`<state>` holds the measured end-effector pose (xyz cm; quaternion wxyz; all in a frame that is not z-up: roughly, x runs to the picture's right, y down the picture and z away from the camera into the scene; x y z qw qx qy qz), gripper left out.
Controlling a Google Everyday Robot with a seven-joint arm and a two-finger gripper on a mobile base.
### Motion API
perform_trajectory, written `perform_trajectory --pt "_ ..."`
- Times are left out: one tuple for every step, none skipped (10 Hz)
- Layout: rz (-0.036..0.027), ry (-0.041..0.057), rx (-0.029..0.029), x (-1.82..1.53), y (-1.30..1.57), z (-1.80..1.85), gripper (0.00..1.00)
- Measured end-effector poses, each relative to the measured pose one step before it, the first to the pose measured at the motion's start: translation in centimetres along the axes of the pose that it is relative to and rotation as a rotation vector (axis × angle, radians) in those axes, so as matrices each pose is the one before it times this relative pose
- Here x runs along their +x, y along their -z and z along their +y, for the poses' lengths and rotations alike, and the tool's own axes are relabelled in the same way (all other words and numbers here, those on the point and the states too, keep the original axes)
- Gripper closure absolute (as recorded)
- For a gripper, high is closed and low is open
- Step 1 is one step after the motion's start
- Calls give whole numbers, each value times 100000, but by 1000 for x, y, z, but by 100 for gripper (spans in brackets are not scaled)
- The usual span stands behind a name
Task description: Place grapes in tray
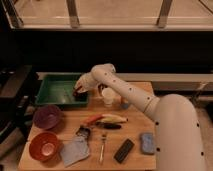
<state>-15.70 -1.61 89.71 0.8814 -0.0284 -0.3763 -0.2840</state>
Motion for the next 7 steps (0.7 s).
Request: perform_trajectory --pt "-175 210 38 -146 -84 -123 20" --pt "73 -101 10 71 50 54 20" --pt "120 -115 61 91 86 32 20" --pt "35 -42 6 31 18 21 20" --pt "-53 33 3 -36 -24 -21 20" --pt "-86 83 0 -69 -41 -49 20" --pt "-92 -101 -12 -6 -58 48 20"
